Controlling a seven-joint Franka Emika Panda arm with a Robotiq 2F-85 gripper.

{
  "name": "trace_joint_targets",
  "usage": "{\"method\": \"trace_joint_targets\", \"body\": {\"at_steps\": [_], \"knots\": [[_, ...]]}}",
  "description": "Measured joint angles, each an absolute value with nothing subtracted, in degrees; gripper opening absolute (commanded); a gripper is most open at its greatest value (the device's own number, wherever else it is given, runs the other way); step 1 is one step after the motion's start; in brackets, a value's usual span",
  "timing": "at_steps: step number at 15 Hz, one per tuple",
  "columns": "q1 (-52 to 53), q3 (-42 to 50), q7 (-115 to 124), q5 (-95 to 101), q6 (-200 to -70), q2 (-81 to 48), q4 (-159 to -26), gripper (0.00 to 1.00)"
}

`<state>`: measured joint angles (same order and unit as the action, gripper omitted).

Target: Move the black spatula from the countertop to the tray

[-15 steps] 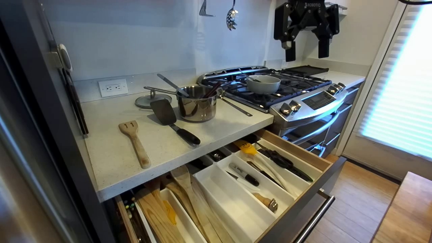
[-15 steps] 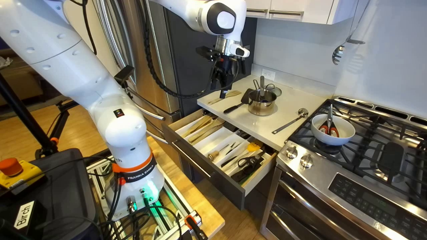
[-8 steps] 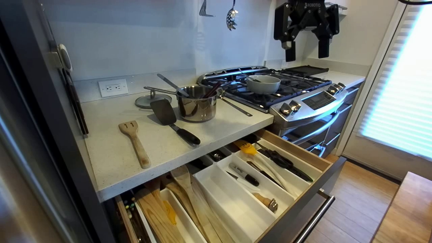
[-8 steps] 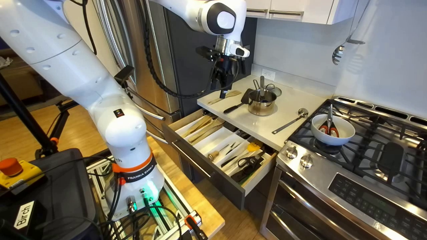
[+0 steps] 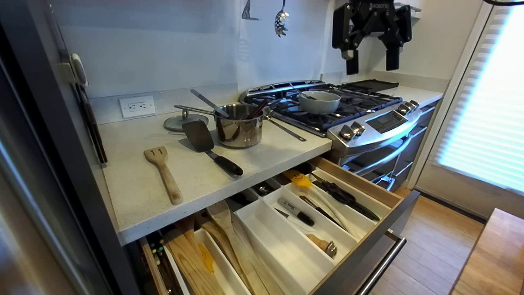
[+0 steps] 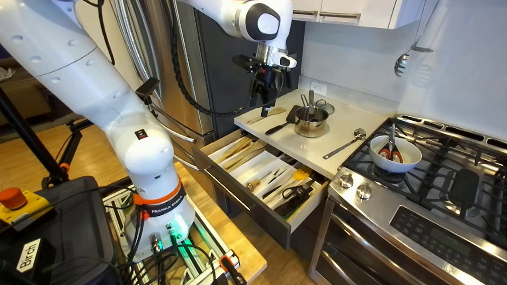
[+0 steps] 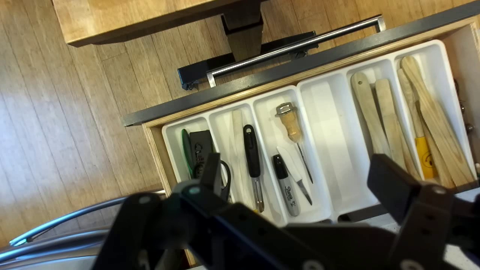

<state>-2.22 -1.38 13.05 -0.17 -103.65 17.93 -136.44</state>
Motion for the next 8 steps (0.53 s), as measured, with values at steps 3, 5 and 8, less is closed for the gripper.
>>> {"method": "trace_joint_targets", "body": {"at_steps": [3, 5, 8], "knots": [[-2.2, -1.4, 13.1, -0.2, -103.7, 17.9, -136.4, 1.0], [-2.2, -1.4, 13.1, -0.2, -103.7, 17.9, -136.4, 1.0], [-2.2, -2.2, 15.7, -0.2, -103.7, 16.0, -136.4, 1.0]]}}
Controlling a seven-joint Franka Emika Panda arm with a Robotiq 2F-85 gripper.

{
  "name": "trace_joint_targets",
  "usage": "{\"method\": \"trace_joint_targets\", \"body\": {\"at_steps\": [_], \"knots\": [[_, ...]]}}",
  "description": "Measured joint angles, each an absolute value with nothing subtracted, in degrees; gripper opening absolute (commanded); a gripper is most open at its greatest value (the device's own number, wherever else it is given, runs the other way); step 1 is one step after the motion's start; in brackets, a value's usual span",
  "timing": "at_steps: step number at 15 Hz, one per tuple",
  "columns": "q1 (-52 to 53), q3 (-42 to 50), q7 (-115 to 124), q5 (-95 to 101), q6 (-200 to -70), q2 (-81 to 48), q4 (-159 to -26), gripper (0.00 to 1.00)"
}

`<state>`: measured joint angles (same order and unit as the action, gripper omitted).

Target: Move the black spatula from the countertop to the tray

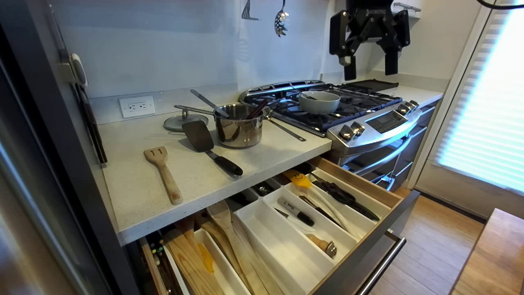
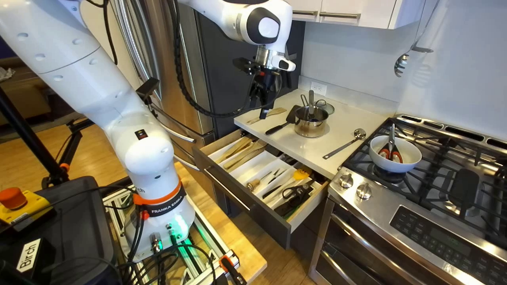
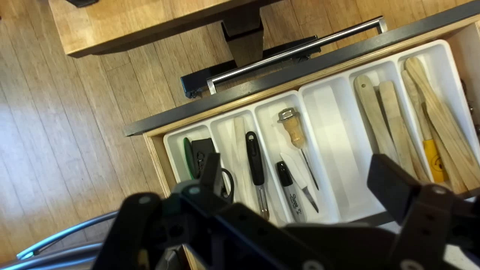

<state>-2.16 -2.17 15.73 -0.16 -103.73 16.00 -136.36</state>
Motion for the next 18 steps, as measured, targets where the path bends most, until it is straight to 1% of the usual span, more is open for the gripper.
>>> {"method": "trace_joint_targets", "body": {"at_steps": [7, 11, 15, 18], "knots": [[0.5, -5.0, 24.7, 1.5, -111.7, -4.8, -134.8, 1.0], [0.7, -4.5, 24.6, 1.5, -111.8, -4.2, -134.3, 1.0], [1.5, -4.4, 24.9, 0.8, -127.3, -5.8, -133.0, 1.0], [3.2, -4.9, 23.9, -0.1, -139.4, -10.3, -128.7, 1.0]]}}
